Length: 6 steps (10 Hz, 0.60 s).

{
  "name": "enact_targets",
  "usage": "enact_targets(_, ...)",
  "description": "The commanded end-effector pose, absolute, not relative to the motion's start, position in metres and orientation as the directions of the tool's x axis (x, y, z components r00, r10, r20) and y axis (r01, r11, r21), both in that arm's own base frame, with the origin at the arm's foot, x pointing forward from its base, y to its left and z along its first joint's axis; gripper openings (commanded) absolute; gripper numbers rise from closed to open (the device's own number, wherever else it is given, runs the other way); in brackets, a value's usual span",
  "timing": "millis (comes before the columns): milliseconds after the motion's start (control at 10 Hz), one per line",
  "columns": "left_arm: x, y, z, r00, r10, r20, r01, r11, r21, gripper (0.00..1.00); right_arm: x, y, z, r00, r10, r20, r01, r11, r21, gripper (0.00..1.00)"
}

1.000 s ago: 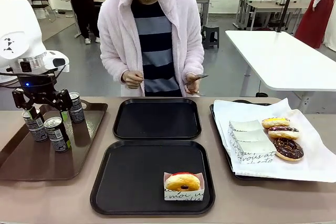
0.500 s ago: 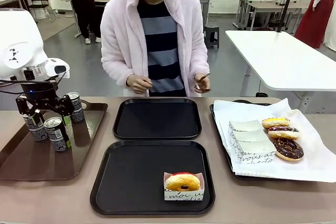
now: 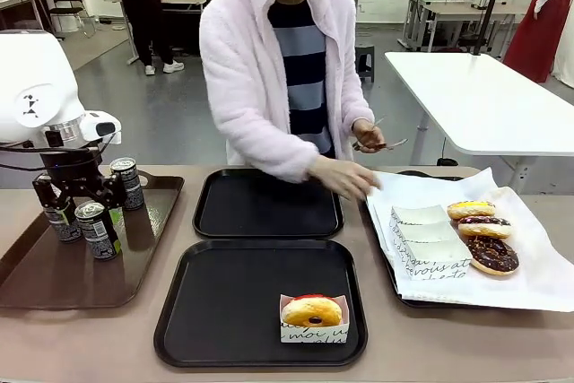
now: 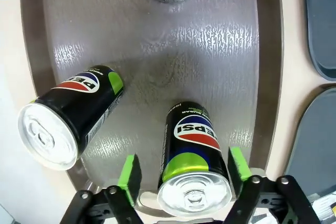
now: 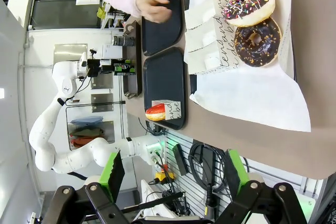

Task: Set up donuts and drinks on trays.
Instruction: Pick up one Pepsi coke and place it on the Flat Tray.

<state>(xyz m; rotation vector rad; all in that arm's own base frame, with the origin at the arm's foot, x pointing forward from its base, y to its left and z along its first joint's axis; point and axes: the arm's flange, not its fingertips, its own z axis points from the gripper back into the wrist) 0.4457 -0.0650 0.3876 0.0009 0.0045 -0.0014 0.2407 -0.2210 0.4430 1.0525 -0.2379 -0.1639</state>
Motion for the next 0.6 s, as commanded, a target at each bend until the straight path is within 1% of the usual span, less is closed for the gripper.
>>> enact_targets(0, 0.444, -0.063, 0.390, 0.999, 0.012, -0.038, -0.013, 1.000, -0.013, 0.00, 0.242, -0.222, 0.442, 0.960, -0.247, 0.133, -0.001, 0.471, 0.882, 1.00)
enact_targets(100, 0.444, -0.064, 0.390, 0.999, 0.019, -0.046, -0.019, 1.000, -0.009, 0.36, 0.242, -0.222, 0.442, 0.960, -0.247, 0.133, -0.001, 0.471, 0.882, 1.00)
enact_targets(200, 0.443, -0.064, 0.392, 0.998, 0.020, -0.054, -0.020, 1.000, -0.008, 0.00, 0.242, -0.222, 0.442, 0.960, -0.247, 0.133, -0.001, 0.471, 0.882, 1.00)
enact_targets(400, 0.434, -0.073, 0.411, 0.999, -0.005, -0.039, 0.005, 1.000, 0.001, 0.00, 0.242, -0.222, 0.442, 0.960, -0.247, 0.133, -0.001, 0.471, 0.882, 1.00)
enact_targets(500, 0.426, -0.082, 0.431, 0.999, 0.008, -0.036, -0.008, 1.000, 0.012, 0.00, 0.242, -0.222, 0.442, 0.960, -0.247, 0.133, -0.001, 0.471, 0.882, 1.00)
